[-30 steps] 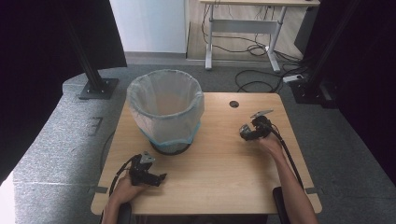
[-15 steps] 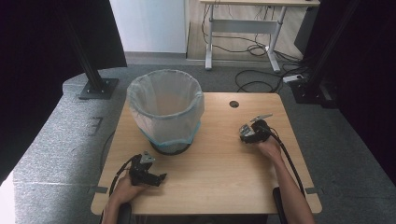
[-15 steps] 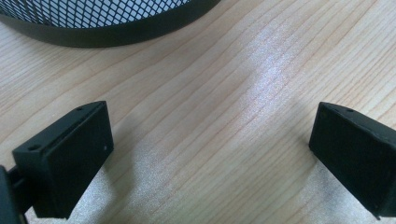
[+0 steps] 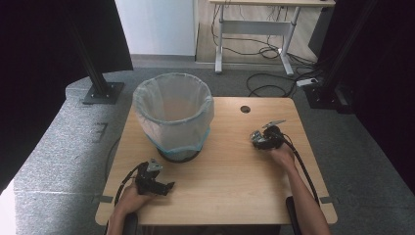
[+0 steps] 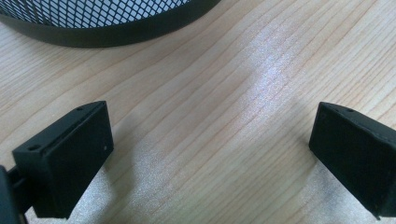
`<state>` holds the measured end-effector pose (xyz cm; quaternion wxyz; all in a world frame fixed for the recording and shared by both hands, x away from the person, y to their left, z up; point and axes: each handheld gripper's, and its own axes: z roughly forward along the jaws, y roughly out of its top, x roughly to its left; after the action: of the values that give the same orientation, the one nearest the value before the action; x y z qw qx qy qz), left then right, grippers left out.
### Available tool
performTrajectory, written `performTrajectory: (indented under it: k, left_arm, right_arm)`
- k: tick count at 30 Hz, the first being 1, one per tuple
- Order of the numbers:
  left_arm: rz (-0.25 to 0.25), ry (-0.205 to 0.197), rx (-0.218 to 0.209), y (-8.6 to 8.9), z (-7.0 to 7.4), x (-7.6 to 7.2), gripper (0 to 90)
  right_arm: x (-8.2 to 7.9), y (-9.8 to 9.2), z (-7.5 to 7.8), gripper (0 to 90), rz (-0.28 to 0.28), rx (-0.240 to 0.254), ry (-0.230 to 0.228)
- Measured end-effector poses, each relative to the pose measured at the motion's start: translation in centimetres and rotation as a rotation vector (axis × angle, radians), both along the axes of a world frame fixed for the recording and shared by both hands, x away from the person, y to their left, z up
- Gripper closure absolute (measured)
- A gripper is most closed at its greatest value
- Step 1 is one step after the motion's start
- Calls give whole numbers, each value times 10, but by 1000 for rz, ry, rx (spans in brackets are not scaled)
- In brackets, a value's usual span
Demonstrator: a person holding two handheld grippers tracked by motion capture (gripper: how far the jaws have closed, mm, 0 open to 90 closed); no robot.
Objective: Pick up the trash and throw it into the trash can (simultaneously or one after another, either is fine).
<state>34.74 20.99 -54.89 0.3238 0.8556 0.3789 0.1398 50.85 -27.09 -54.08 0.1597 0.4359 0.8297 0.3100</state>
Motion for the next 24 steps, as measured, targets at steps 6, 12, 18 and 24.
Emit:
performTrajectory:
  k: [6,12,18,24]
  left_arm:
    - [0,0,0,0,0,0,0]
    - [0,0,0,0,0,0,0]
    - [0,0,0,0,0,0,0]
    - [0,0,0,0,0,0,0]
  right_arm:
    - [0,0,1,332,-7,-3,8]
    - [-1,1,2,334,-17,-12,17]
    - [-3,1,6,334,-11,-42,27]
    - [-6,3,15,334,5,-10,28]
